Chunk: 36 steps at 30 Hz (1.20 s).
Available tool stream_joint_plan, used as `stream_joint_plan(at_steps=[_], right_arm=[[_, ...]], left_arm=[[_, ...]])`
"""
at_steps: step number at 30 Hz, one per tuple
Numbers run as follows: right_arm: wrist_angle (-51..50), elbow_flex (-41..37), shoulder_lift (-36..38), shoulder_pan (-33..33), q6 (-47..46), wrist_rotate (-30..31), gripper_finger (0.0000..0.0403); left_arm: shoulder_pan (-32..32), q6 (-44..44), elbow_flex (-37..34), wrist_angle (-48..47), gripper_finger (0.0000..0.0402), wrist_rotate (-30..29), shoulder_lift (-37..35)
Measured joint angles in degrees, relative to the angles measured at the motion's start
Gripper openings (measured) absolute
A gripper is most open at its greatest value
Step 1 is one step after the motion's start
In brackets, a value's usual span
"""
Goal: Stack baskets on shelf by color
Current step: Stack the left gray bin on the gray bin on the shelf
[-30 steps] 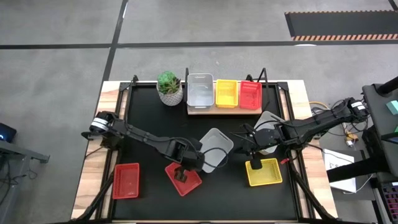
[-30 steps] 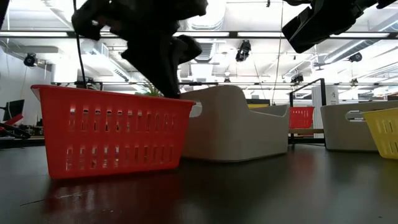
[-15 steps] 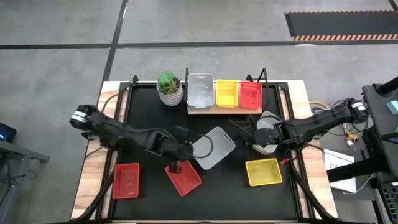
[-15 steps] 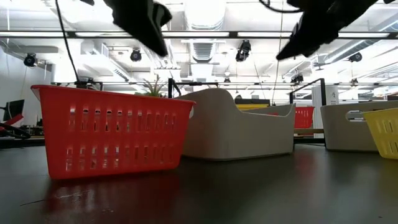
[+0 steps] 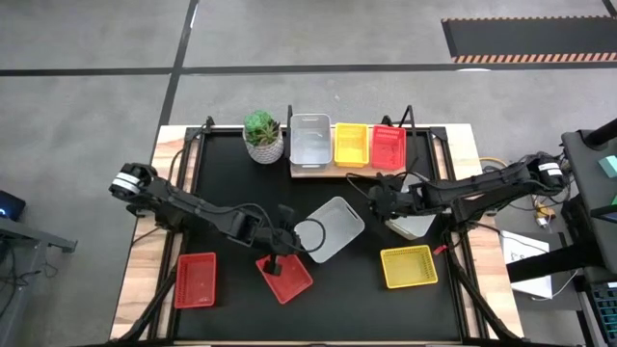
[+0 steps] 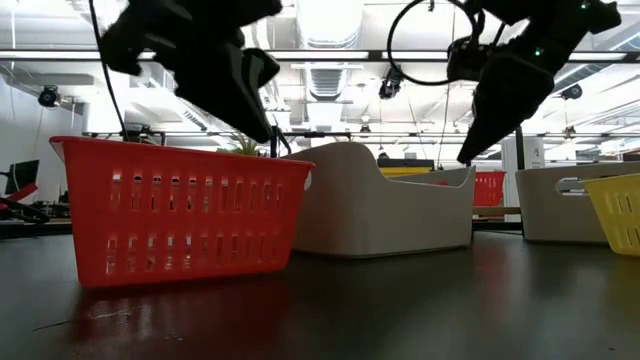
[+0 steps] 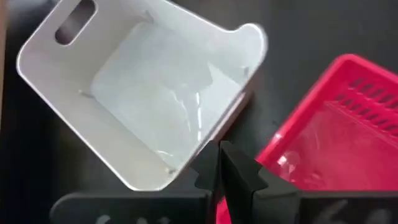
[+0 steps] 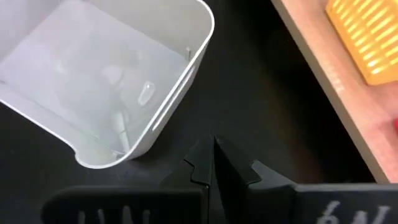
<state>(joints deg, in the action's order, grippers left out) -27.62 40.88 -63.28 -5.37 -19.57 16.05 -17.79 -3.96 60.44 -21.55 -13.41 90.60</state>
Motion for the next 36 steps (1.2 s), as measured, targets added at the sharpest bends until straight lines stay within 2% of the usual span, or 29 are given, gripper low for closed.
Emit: stream_joint_plan(at_steps=[5,16,22,27,30,36], right_arm=[[0.57,0.0,-1.99,0.04,0.01,-0.43,0.0009],[5.22,0.0,-6.54,-1.02,-2.64,-7.78,0.0009],[8.08,0.02,-9.0,-5.35,-6.43,-16.4,0.0009],[8.23,0.03,-9.2,-11.0,-9.23,-19.56,0.0009],[6.87,0.64,-7.99,-13.98,-7.06,-19.43,0.0009],[6.41,5.62,-6.5,-15.77,7.31,-14.16,0.0012]], left_arm=[[1.37,0.49,-1.98,-0.29,0.0,0.83,0.14],[7.14,-0.62,-2.03,0.01,0.0,-0.66,-0.03],[10.18,-1.1,-1.49,1.85,0.0,-12.34,-0.22],[10.59,-1.36,-0.51,2.01,0.0,-15.47,-0.8],[10.18,-1.42,-0.47,1.99,0.0,-15.51,-1.5],[5.44,-1.39,-0.87,3.48,0.0,-15.43,-4.45]])
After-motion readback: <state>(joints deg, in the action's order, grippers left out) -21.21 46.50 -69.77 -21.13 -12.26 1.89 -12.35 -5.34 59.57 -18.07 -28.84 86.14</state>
